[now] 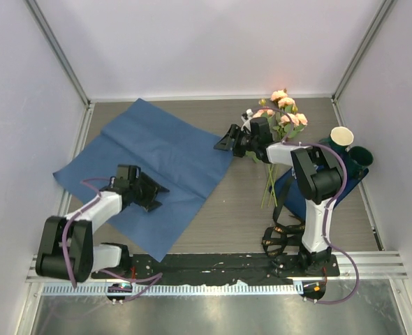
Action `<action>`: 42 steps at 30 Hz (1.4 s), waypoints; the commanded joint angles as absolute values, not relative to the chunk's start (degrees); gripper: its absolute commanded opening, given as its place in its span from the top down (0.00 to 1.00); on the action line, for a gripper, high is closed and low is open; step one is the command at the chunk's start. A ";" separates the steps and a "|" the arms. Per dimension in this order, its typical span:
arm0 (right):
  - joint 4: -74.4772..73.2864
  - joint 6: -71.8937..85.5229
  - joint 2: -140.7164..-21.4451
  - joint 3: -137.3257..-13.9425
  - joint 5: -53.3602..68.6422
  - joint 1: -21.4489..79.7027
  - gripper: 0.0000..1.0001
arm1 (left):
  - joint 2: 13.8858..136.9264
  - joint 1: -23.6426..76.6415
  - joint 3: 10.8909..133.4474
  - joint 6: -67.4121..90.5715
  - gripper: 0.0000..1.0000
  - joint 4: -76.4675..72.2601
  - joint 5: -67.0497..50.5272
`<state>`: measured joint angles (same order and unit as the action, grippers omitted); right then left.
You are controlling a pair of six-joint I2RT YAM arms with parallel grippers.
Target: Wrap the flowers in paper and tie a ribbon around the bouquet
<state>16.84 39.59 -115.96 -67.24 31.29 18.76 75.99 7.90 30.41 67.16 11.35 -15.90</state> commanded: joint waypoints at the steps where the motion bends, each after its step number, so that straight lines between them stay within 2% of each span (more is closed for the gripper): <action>1: 17.93 39.03 -110.31 -65.05 26.11 19.34 0.47 | 68.13 8.87 24.79 69.52 0.36 15.76 -13.97; 2: 17.49 38.76 -109.69 -63.73 24.80 19.25 0.73 | 67.07 9.40 24.09 69.09 0.35 14.78 -13.97; 3: 15.66 38.32 -108.03 -63.11 24.26 19.16 0.85 | 66.36 9.40 24.52 68.12 0.35 14.42 -14.15; 5: 15.82 38.23 -105.92 -60.75 23.56 19.25 1.00 | 67.14 9.40 26.53 65.85 0.30 17.31 -13.01; 9: 16.27 37.71 -100.29 -53.09 14.98 19.16 1.00 | 73.02 9.49 30.93 64.42 0.29 16.79 -13.45; 14: 11.44 33.67 -97.73 -53.95 9.50 18.98 1.00 | 79.98 11.15 30.41 66.44 0.29 11.08 -17.14; 26: 5.01 24.44 -108.98 -66.87 17.82 18.90 1.00 | 72.43 14.32 22.86 72.24 0.29 9.40 -16.96; 38: -1.48 21.45 -113.99 -74.17 17.58 18.90 1.00 | 69.52 16.52 23.99 72.78 0.29 10.90 -15.91; 40: -3.16 20.48 -114.52 -75.75 17.49 18.98 0.94 | 68.39 16.70 24.95 71.72 0.26 11.60 -16.08; 41: -6.47 20.22 -114.52 -77.59 16.36 18.98 0.86 | 67.33 16.79 25.31 71.02 0.25 11.69 -16.52; 42: -9.37 19.43 -114.00 -78.56 14.00 18.98 0.61 | 66.28 17.05 26.10 68.84 0.21 11.95 -16.44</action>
